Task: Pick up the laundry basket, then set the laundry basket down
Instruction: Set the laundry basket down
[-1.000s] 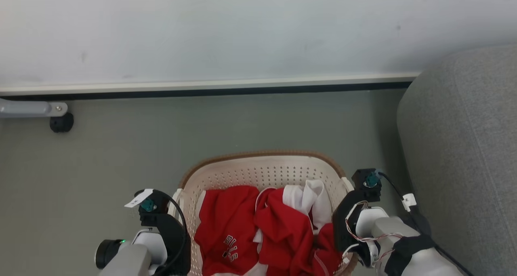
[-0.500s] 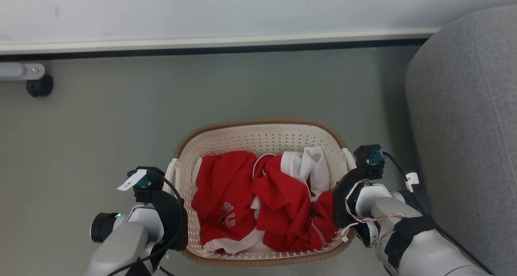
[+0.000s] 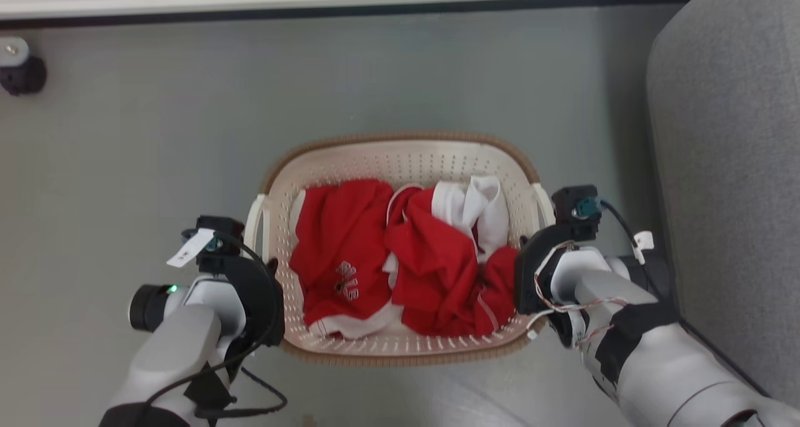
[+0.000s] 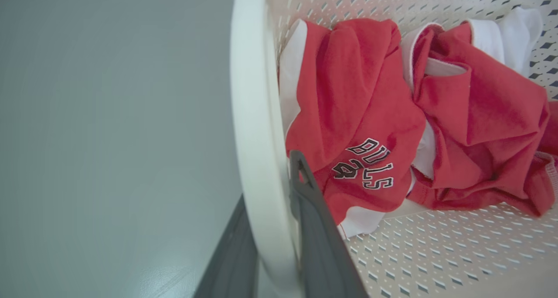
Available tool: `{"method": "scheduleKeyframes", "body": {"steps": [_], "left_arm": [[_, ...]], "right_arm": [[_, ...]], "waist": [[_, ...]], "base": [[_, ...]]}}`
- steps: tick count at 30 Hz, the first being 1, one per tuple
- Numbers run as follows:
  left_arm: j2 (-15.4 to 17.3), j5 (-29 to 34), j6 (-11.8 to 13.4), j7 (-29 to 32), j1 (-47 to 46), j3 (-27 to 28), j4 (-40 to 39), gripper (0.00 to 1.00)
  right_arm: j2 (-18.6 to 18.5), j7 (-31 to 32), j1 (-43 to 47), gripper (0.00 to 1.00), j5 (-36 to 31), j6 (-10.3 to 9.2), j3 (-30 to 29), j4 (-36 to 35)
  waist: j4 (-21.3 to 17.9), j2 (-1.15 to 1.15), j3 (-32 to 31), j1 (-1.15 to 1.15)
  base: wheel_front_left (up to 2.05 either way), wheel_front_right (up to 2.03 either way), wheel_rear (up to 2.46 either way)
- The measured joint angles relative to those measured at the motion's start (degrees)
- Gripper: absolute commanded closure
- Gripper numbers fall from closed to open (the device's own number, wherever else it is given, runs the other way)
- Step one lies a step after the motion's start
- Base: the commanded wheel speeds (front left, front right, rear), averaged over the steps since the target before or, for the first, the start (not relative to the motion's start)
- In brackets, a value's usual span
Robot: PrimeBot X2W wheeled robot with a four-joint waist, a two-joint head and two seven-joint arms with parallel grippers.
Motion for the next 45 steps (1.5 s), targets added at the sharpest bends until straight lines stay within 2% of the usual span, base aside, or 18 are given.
{"method": "scheduleKeyframes", "body": {"steps": [26,45], "left_arm": [[1.0,0.8,0.1,-6.3,-8.9,0.0,-0.9,1.00],[1.4,1.0,0.1,-9.6,-12.6,-0.1,-0.6,1.00]], "right_arm": [[-0.3,-7.3,-9.0,1.00,-0.5,-0.01,-0.9,1.3],[-0.4,-11.6,-12.0,1.00,-0.5,-0.01,-1.2,1.4]], "waist": [[0.6,0.00,13.7,-0.01],[0.9,0.00,19.6,0.00]], "base": [[0.00,0.00,0.00],[0.00,0.00,0.00]]}}
